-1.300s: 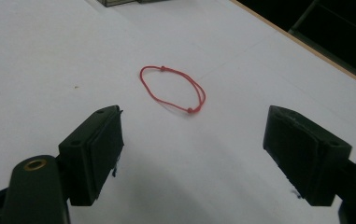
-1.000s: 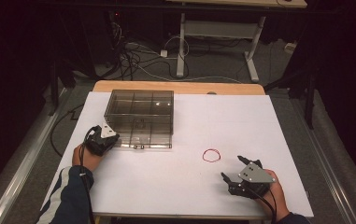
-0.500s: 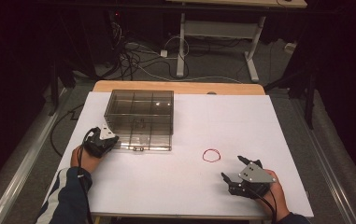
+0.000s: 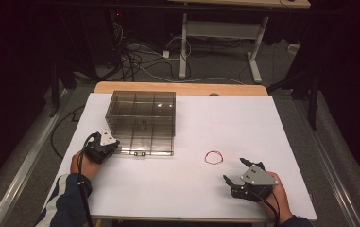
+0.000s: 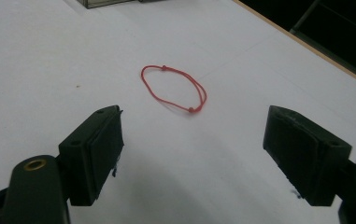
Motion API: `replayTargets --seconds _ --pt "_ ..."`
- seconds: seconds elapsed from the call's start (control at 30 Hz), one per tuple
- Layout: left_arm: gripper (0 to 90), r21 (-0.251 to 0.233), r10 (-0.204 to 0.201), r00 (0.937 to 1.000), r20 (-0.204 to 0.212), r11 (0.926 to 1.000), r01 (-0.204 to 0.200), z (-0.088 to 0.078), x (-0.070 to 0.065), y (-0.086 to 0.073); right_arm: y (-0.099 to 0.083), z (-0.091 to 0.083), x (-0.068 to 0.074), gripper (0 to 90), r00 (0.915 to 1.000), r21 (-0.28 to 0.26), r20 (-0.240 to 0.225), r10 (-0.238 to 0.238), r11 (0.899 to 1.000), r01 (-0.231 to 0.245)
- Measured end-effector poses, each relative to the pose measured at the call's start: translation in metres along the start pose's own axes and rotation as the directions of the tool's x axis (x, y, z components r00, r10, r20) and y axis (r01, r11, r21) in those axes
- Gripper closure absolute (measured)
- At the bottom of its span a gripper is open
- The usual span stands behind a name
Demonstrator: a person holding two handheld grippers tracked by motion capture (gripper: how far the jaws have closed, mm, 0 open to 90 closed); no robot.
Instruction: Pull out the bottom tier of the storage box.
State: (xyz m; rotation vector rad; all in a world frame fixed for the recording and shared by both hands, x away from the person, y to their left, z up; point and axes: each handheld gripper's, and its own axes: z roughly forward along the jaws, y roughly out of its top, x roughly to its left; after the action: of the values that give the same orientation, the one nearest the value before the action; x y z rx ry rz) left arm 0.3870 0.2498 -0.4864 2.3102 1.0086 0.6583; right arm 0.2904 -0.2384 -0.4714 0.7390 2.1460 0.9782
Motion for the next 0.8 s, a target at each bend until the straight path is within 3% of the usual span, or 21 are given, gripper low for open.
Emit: replayTargets --seconds 0.47,0.8 --pt "84.5 -0.009 0.013 0.9999 -0.01 0.9999 -0.013 -0.0014 -0.0016 -0.0006 -0.0004 0.0 -0.0006 20.7 1.0 0.001 0.003 -0.001 1.0 0.001" --pt "84.1 -0.071 -0.002 0.9983 -0.058 0.9975 -0.002 -0.009 0.0018 -0.001 -0.0007 0.0003 -0.0008 20.7 1.0 0.002 0.003 -0.001 1.0 0.001"
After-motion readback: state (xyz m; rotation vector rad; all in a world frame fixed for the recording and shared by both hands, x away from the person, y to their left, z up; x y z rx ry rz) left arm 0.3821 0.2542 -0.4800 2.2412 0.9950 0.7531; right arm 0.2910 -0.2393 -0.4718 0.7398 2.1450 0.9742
